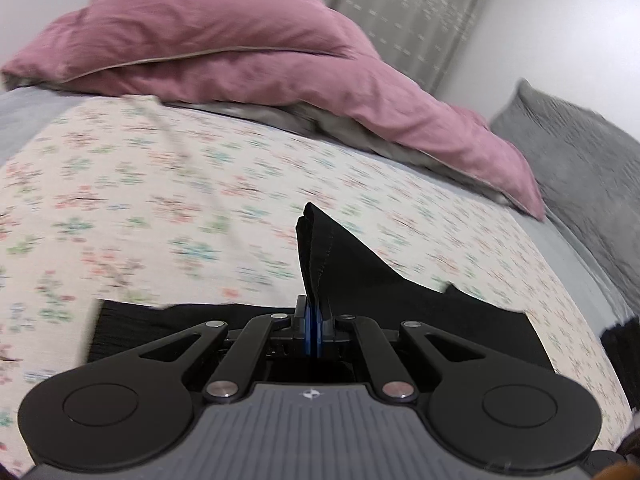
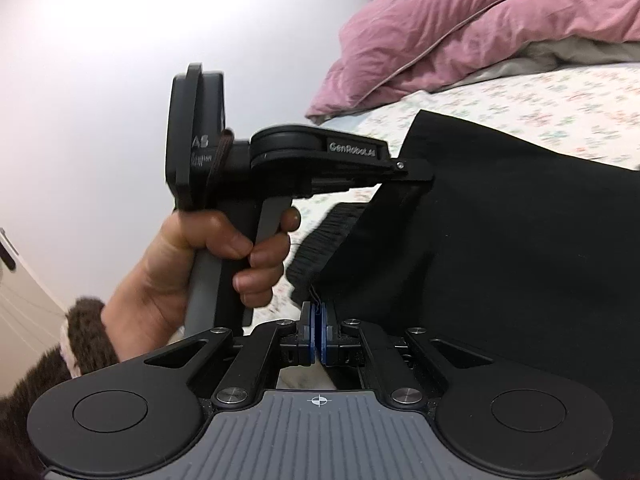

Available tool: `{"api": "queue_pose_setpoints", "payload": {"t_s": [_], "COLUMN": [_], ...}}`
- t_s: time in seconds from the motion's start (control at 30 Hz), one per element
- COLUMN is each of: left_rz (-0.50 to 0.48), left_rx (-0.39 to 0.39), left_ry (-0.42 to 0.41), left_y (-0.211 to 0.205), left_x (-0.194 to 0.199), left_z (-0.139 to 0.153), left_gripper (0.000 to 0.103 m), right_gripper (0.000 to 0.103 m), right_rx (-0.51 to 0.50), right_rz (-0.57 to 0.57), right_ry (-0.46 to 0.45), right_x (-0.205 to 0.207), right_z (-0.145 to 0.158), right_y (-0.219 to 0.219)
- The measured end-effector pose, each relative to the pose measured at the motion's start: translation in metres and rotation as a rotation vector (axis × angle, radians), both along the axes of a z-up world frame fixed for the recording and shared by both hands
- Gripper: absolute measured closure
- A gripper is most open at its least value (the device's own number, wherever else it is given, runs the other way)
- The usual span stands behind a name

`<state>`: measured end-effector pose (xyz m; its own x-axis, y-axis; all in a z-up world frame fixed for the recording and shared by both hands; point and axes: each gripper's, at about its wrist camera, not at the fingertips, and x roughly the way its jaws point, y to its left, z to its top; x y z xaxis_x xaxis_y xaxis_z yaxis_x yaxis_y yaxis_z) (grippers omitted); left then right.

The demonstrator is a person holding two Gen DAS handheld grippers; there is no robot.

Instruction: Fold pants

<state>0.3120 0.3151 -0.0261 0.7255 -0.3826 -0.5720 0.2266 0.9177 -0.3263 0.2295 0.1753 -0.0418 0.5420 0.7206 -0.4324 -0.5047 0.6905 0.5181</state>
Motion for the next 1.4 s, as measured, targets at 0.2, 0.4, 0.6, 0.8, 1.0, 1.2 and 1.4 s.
{"api": "queue_pose_setpoints", "payload": {"t_s": [0.2, 0.4, 0.6, 0.8, 1.0, 1.2, 1.4], "left_rz": [0.151, 0.23, 0.281, 0.32, 0.253, 0.087, -0.15], "left_rx": [-0.136, -0.186, -0.148, -0.024, 0.033, 0.128, 0.168], "left_ry": [0.015, 0.005, 0.016, 0.013, -0.031, -0.007, -0.004], "left_y": [0.062, 0.082, 0.096, 0.094, 0.055, -0.023, -0.091], "left_x": [0.001, -0.008, -0.022, -0.047, -0.07, -0.078, -0.092], "left_z": [-0.018, -0.024, -0.019, -0.007, 0.007, -0.003, -0.019], "left_gripper": [0.099, 0.083, 0.057, 0.054, 0.041, 0.041, 0.039], "right_gripper": [0.101, 0.097, 0.082, 0.04, 0.035, 0.029, 0.028], "right_rx": [0.023, 0.027, -0.01, -0.035, -0.159, -0.215, -0.202], "right_rz": [0.039, 0.068, 0.091, 0.122, 0.051, -0.111, -0.27], "right_ry": [0.023, 0.06, 0.08, 0.023, -0.014, -0.013, 0.016], "right_x": [0.027, 0.044, 0.056, 0.039, 0.009, -0.015, -0.037], "right_z": [-0.01, -0.026, -0.029, -0.013, -0.005, -0.004, -0.007], "right_y": [0.048, 0.08, 0.089, 0.069, 0.011, -0.064, -0.123]}}
